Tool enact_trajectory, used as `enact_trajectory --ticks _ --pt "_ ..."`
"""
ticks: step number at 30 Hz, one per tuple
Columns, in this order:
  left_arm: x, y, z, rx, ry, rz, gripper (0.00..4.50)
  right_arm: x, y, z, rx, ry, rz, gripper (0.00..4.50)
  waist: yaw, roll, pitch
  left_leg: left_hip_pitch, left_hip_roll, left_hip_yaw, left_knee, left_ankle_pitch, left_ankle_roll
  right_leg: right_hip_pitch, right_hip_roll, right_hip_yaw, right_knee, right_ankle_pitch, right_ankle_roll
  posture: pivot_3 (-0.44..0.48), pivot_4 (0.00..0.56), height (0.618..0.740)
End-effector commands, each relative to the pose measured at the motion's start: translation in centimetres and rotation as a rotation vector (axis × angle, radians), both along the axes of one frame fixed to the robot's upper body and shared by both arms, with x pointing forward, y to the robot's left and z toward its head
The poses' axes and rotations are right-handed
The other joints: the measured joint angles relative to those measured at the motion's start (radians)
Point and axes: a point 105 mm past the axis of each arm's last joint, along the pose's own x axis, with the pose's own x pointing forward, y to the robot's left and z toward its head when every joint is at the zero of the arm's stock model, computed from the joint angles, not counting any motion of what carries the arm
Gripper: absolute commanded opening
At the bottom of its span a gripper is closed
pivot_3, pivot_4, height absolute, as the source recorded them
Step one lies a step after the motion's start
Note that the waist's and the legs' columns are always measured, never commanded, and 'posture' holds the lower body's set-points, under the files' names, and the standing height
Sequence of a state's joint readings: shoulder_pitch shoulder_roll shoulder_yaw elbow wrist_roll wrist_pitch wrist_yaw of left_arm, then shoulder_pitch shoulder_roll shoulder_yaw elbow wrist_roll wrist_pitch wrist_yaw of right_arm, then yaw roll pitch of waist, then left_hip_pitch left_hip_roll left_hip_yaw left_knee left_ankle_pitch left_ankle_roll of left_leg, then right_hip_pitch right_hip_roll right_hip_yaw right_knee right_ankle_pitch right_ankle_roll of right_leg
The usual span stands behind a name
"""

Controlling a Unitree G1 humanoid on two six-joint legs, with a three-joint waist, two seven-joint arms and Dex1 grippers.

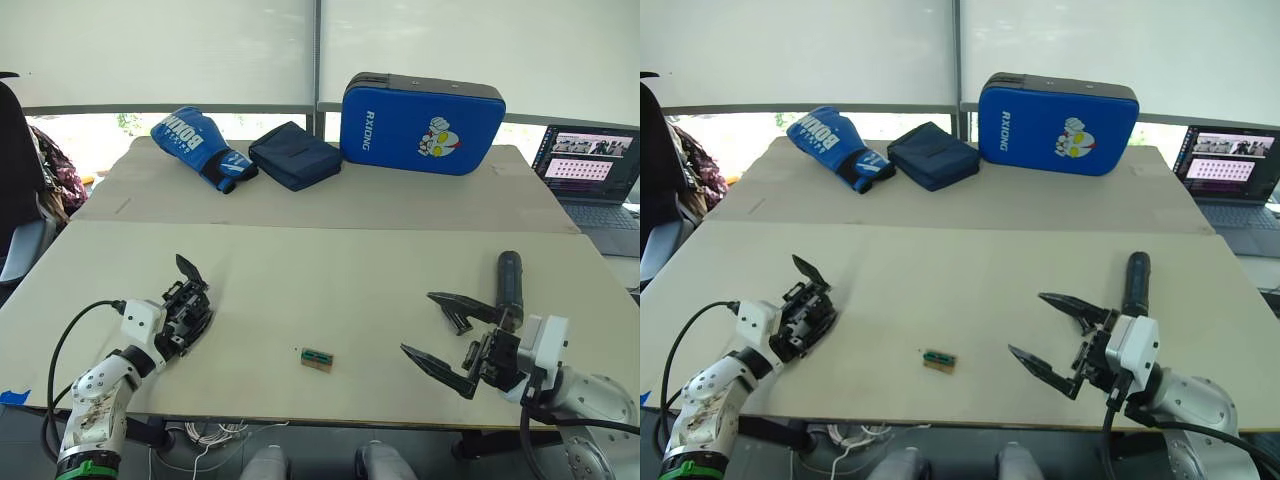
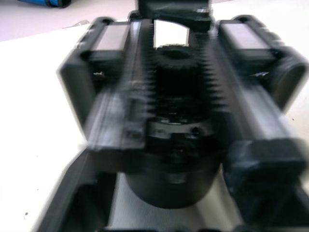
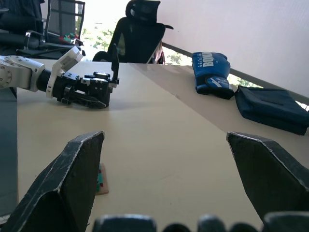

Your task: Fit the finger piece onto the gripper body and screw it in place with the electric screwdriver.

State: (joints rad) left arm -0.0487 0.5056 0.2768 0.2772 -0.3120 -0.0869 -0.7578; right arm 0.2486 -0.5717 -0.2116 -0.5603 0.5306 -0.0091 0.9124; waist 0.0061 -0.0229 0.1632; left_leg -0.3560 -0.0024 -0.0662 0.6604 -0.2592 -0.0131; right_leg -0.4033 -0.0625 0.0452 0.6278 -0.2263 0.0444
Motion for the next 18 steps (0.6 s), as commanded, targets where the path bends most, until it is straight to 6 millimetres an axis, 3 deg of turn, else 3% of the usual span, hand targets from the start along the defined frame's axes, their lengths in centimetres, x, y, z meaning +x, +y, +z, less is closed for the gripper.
enact_trajectory --ticks 1,6,11,18 --pt "-0.2 -1.4 0.4 -0.021 -0.023 -0.068 2.36 -0.5 0.0 1.1 -0.004 -0.069 0.0 4.5 0.0 0.0 0.0 0.0 0.0 0.0 0.0 0.0 0.0 0.0 0.0 0.0 0.0 0.0 0.0 0.0 0.15 0.74" --pt "0.1 -3.9 2.5 -0.034 -0.103 -0.158 2.36 -0.8 -0.3 0.8 -0.006 -0.063 -0.015 4.5 0.005 -0.001 0.001 -0.002 0.0 0.0 0.0 0.0 0.0 -0.001 0.0 0.0 -0.001 0.0 0.0 0.0 0.15 0.74" --pt "0.6 -9.4 4.6 -0.038 -0.158 -0.314 2.36 -1.5 -0.7 0.4 -0.013 -0.048 -0.032 4.5 0.004 -0.005 0.003 -0.002 0.0 0.0 0.0 0.0 0.0 -0.001 0.0 0.0 -0.002 0.0 0.0 0.0 0.15 0.74" --pt "1.8 -12.9 3.5 0.001 -0.117 -0.384 2.36 -2.0 -1.0 0.3 -0.02 -0.039 -0.059 4.5 -0.012 -0.005 0.003 -0.002 0.001 0.0 0.0 0.0 0.0 -0.001 0.002 0.001 -0.001 0.0 0.0 0.0 0.15 0.74"
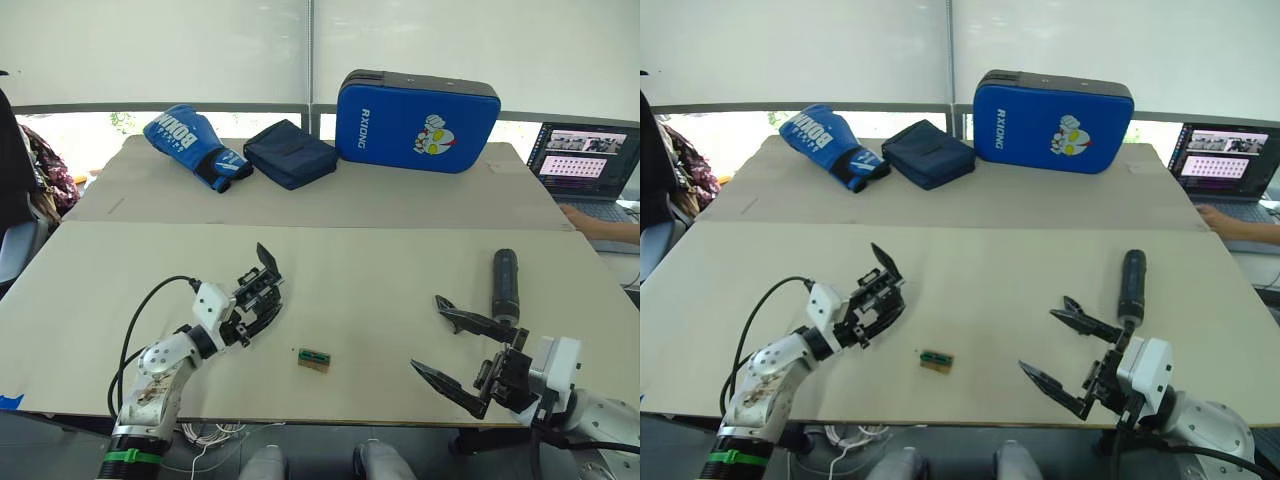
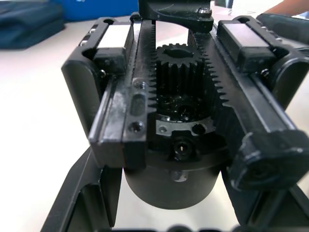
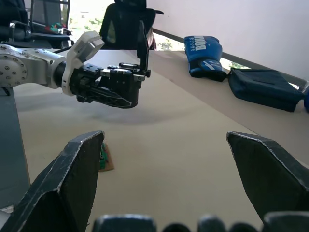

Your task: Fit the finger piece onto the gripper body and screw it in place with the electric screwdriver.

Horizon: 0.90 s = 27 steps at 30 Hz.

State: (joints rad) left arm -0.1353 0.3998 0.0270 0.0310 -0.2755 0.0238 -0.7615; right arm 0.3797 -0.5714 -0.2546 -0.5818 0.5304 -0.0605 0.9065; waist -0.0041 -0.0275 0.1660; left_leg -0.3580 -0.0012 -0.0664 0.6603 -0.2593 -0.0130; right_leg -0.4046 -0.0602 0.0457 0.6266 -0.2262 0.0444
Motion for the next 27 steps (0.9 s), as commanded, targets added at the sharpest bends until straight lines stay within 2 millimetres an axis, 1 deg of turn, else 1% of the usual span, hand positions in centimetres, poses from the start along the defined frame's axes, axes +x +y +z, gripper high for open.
enact_trajectory --ticks 1,3,5,9,12,16,22,24,25,26,27 --pt "0.7 -1.7 0.6 0.02 -0.039 -0.046 2.36 -0.5 0.2 1.3 -0.011 -0.072 -0.002 4.5 -0.003 0.0 0.0 0.0 0.0 0.0 0.0 0.0 0.0 0.0 0.0 0.0 0.0 0.0 0.0 0.0 0.15 0.74" --pt "1.2 -2.6 0.2 0.01 -0.025 -0.061 2.36 -0.6 0.2 1.4 -0.011 -0.072 -0.009 4.5 -0.004 0.0 0.0 0.0 0.0 0.0 0.0 0.0 0.0 0.0 0.0 0.0 0.0 0.0 0.0 0.0 0.15 0.74" --pt "1.4 -4.1 -0.4 -0.004 0.023 -0.105 2.36 -0.6 0.1 1.4 -0.012 -0.072 -0.013 4.5 -0.005 -0.001 0.0 -0.001 -0.001 0.0 0.0 0.0 0.0 0.0 0.0 0.0 0.0 0.0 0.0 0.0 0.15 0.74" --pt "2.2 -6.0 -0.3 0.012 -0.013 -0.129 2.36 -0.6 0.2 1.6 -0.015 -0.072 -0.013 4.5 0.0 0.0 0.0 -0.001 -0.001 0.0 0.0 0.0 0.0 0.0 -0.001 0.0 0.0 0.0 0.0 0.0 0.15 0.74" --pt "2.6 -7.2 -0.7 0.042 -0.015 -0.152 2.36 -0.5 0.3 1.8 -0.015 -0.072 -0.011 4.5 0.002 -0.001 0.0 -0.001 -0.002 0.0 0.0 0.0 0.0 0.0 -0.001 0.0 -0.001 0.0 0.0 0.0 0.15 0.74" --pt "2.5 -7.5 -1.2 0.056 -0.003 -0.161 2.36 -0.4 0.3 1.9 -0.017 -0.071 -0.01 4.5 0.002 0.0 0.0 0.0 -0.002 0.0 0.0 0.0 0.0 0.0 -0.001 0.0 -0.001 0.0 0.0 0.0 0.15 0.74" --pt "1.5 -6.7 -1.9 0.039 0.052 -0.168 2.36 -0.4 0.3 1.9 -0.021 -0.071 -0.012 4.5 -0.003 0.0 0.0 0.0 -0.001 0.0 0.0 0.0 0.0 0.0 -0.001 0.0 -0.001 0.0 0.0 0.0 0.15 0.74" --pt "1.2 -6.3 -1.8 0.033 0.068 -0.176 3.39 -0.4 0.3 1.9 -0.02 -0.071 -0.012 4.5 -0.007 0.0 0.0 0.0 -0.001 0.0 0.0 0.0 0.001 0.0 -0.001 0.001 0.0 0.0 0.0 0.0 0.15 0.74" --pt "1.1 -6.1 -1.8 0.029 0.08 -0.181 3.82 -0.4 0.3 1.9 -0.02 -0.071 -0.011 4.5 -0.008 0.0 0.0 0.0 -0.001 0.0 0.0 0.0 0.001 0.0 0.0 0.001 0.0 0.0 0.0 0.0 0.15 0.74" --pt "1.0 -6.0 -1.8 0.026 0.088 -0.185 4.39 -0.4 0.3 1.9 -0.02 -0.07 -0.011 4.5 -0.008 0.0 0.0 0.0 -0.001 0.0 0.0 0.0 0.001 0.0 0.0 0.001 0.0 0.0 0.0 0.0 0.15 0.74" --pt "1.0 -5.5 -1.7 0.025 0.103 -0.197 4.47 -0.4 0.3 1.9 -0.02 -0.071 -0.01 4.5 -0.008 0.0 0.0 0.0 -0.001 0.0 0.0 0.0 0.001 0.0 0.0 0.001 0.0 0.0 0.0 0.0 0.15 0.74"
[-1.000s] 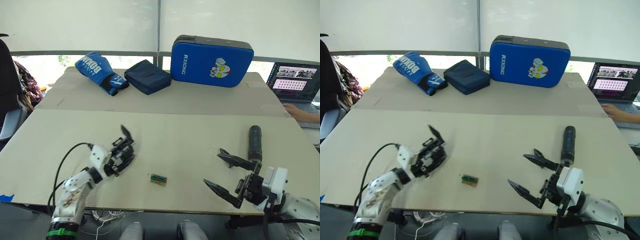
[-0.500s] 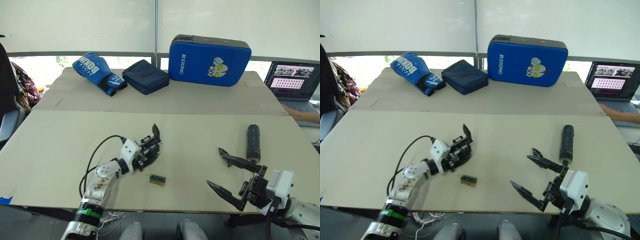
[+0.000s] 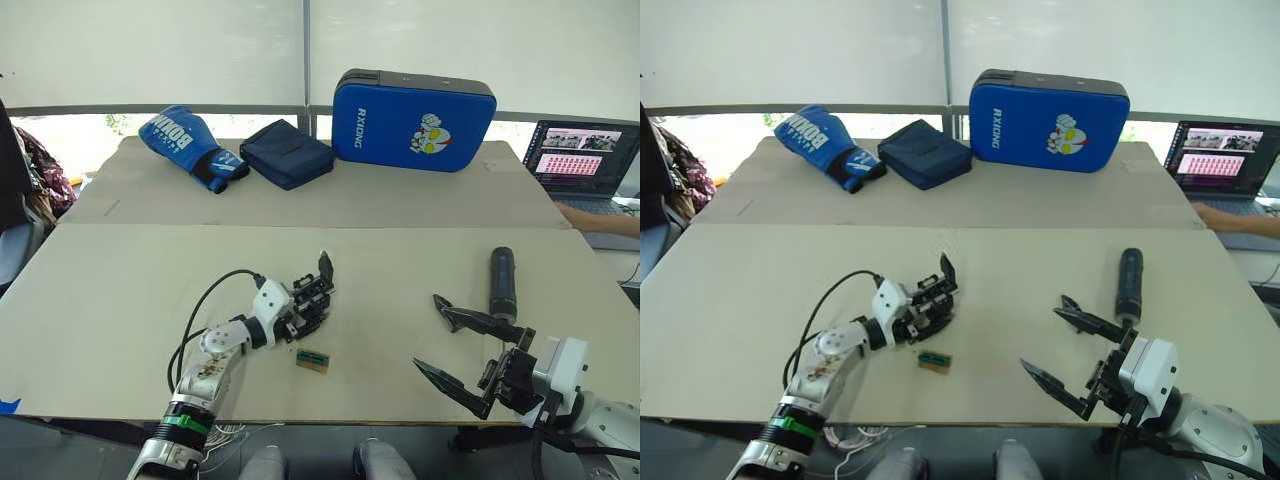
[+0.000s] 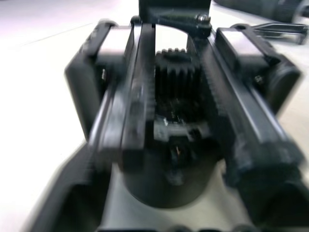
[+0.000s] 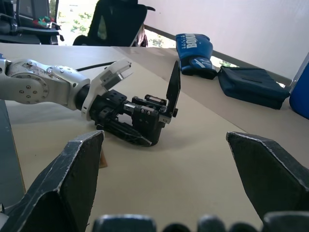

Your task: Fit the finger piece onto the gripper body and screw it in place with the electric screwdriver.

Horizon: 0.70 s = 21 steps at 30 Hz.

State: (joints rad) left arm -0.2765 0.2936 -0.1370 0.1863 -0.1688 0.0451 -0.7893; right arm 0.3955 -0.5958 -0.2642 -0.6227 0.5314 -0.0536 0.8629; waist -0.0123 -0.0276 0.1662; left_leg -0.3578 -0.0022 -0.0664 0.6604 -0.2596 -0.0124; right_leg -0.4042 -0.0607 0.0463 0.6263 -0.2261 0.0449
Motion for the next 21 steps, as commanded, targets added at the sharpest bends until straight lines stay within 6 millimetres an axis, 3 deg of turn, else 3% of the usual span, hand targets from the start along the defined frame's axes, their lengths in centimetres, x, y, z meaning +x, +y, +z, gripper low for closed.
enact_trajectory --ticks 1,10,21 --pt "-0.2 1.2 0.8 -0.015 0.024 -0.039 4.47 -0.1 0.2 1.2 -0.003 -0.052 0.01 4.5 0.0 0.0 0.0 0.0 0.0 0.0 0.0 0.0 0.0 0.0 0.0 0.0 0.0 0.0 0.0 0.0 0.15 0.74" --pt "0.7 3.8 1.5 0.068 0.044 -0.241 4.47 -0.1 0.1 1.1 -0.006 -0.047 0.016 4.5 0.004 0.0 0.0 0.0 0.0 0.0 0.0 0.0 0.0 0.0 0.0 0.0 0.0 0.0 0.0 0.0 0.15 0.74" --pt "2.4 1.5 1.3 0.09 0.015 -0.398 4.47 -0.2 0.3 1.1 -0.007 -0.05 0.016 4.5 -0.001 0.0 0.0 -0.001 -0.001 0.0 0.0 0.0 0.0 0.0 0.0 0.0 0.0 0.0 0.0 0.0 0.15 0.74"
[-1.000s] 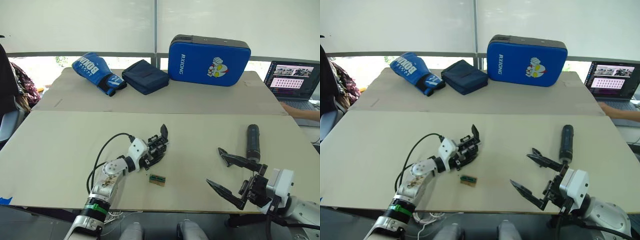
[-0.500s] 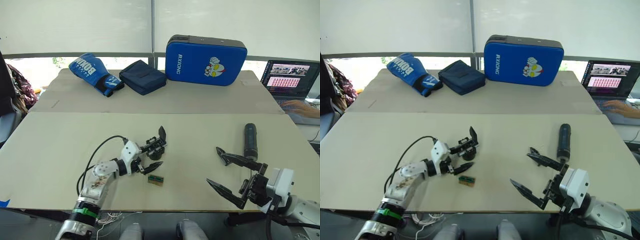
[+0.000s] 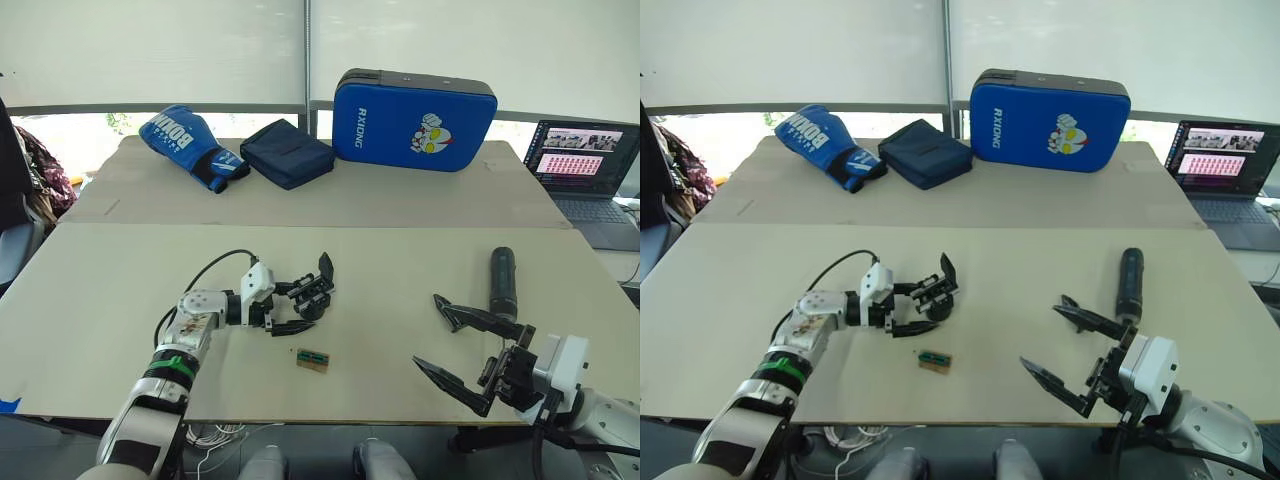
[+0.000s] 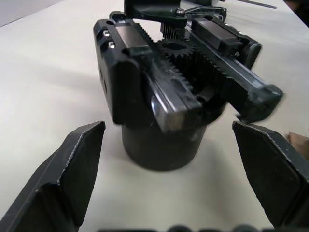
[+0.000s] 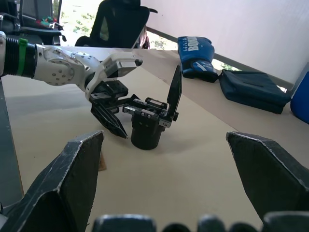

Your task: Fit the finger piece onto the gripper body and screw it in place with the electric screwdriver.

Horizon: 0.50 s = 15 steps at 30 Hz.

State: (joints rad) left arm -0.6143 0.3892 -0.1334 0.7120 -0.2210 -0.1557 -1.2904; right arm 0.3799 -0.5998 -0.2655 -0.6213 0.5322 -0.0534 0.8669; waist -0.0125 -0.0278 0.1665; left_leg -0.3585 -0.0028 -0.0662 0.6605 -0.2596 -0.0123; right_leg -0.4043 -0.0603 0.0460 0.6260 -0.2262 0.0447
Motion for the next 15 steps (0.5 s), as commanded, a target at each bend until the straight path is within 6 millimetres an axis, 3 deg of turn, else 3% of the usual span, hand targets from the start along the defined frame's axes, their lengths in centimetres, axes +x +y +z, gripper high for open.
enact_trajectory --ticks 1,4,9,15 --pt "0.4 -0.5 0.3 0.007 -0.039 -0.027 4.47 -0.3 0.2 0.9 -0.003 -0.037 0.008 4.5 -0.002 0.0 0.0 0.0 0.0 0.0 0.0 0.0 0.0 0.0 0.0 0.0 0.0 0.0 0.0 0.0 0.15 0.74" --pt "0.5 -0.5 0.0 0.023 -0.041 -0.034 4.47 -0.3 0.2 0.9 -0.003 -0.038 0.006 4.5 -0.003 0.0 0.0 0.0 0.0 0.0 0.0 0.0 0.0 0.0 0.0 0.0 0.0 0.0 0.0 0.0 0.15 0.74" --pt "0.3 -0.4 -0.4 0.035 -0.072 -0.026 2.3 -0.3 0.2 0.8 -0.003 -0.037 0.005 4.5 -0.002 0.0 0.0 0.0 0.0 0.0 0.0 0.0 0.0 0.0 0.0 0.0 0.0 0.0 0.0 0.0 0.15 0.74" --pt "0.1 -0.7 1.6 -0.092 -0.094 0.112 2.28 -0.2 0.1 0.7 -0.002 -0.037 0.006 4.5 -0.003 0.0 0.0 0.0 0.0 0.0 0.0 0.0 0.0 0.0 0.0 0.0 0.0 0.0 0.0 0.0 0.15 0.74"
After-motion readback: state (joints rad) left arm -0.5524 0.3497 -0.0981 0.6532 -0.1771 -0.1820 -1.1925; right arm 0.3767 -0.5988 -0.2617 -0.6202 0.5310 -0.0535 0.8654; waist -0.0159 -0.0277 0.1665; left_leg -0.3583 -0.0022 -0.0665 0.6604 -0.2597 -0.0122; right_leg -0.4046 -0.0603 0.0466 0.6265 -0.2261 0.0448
